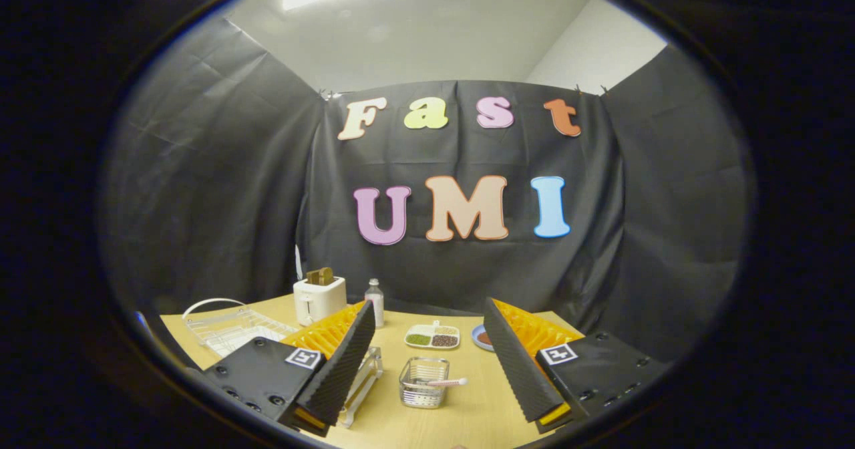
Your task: Take the plate from the dish rack, then take the spoon from the basket and place it into the plate.
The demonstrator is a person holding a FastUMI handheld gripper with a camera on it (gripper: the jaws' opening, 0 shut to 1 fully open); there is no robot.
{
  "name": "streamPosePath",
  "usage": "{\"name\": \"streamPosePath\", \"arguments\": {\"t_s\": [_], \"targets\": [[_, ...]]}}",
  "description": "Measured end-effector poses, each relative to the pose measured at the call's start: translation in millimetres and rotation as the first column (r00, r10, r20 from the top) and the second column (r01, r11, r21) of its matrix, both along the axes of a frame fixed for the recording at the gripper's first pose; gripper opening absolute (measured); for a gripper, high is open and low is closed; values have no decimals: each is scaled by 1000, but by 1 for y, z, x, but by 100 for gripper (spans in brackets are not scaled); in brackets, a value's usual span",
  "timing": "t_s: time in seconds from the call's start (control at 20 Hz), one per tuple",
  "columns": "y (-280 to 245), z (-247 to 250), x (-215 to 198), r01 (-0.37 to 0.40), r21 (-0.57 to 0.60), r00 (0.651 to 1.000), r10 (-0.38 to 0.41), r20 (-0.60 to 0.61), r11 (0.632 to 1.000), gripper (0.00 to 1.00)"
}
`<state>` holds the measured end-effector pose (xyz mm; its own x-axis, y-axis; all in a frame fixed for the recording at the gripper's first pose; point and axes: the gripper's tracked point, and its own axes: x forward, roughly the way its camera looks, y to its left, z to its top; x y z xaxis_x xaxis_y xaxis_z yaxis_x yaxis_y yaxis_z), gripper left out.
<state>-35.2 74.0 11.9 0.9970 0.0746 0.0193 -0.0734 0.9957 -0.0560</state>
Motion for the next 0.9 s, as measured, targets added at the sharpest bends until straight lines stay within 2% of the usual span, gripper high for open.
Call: {"name": "streamPosePath", "arguments": {"t_s": [0.2, 0.45, 0.6, 0.7, 0.9], "targets": [[6, 6, 2, 2, 8, 1000, -2, -16, 1000, 100], [50, 26, 14, -67, 13, 997, 68, -39, 998, 100], [85, 22, 25, -128, 4, 986, 128, -111, 992, 100], [105, 11, 33, -160, -10, 970, 155, -190, 987, 100], [140, -11, 48, -190, 67, 911, 202, -359, 979, 100]]}}
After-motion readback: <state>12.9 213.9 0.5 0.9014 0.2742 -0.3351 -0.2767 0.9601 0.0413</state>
